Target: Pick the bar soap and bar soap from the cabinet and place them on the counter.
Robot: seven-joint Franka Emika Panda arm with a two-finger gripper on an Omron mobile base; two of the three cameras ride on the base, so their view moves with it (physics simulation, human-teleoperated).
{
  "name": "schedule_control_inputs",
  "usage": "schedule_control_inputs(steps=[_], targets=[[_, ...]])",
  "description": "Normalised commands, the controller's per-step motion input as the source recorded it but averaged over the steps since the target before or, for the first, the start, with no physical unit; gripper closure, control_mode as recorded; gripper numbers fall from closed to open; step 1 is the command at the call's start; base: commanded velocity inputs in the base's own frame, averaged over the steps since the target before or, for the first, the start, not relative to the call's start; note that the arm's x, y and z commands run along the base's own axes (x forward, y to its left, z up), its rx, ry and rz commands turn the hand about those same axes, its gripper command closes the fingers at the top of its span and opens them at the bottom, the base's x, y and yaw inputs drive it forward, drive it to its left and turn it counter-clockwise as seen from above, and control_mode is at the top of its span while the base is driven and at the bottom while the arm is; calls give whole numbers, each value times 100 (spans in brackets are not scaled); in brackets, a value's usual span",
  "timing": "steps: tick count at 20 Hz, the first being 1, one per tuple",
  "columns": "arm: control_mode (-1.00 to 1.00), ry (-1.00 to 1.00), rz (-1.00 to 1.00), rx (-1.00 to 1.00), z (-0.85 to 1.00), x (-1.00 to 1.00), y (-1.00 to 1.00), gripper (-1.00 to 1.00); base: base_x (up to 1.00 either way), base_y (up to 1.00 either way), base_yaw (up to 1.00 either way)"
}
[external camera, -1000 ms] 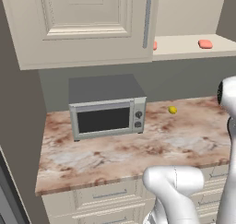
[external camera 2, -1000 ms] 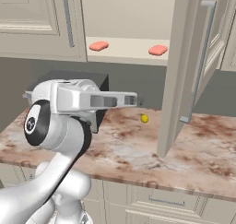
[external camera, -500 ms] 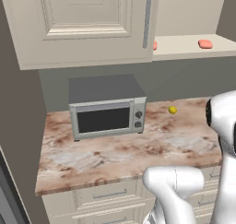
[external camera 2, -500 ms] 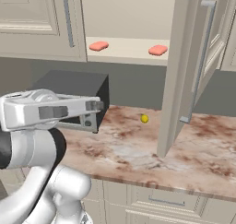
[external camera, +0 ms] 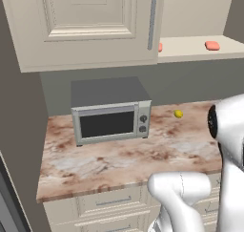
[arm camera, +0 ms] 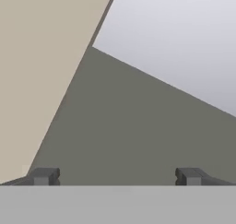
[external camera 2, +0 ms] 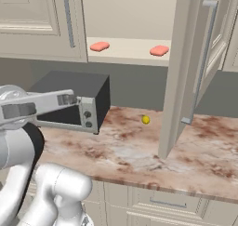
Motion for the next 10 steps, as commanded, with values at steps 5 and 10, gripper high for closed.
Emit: schedule_control_inputs(steps=[5,10], targets=[[-100,0,21,0,5,-19,18,-100,0,0,0],[-100,0,25,0,-1,-3,33,-100,0,0,0]])
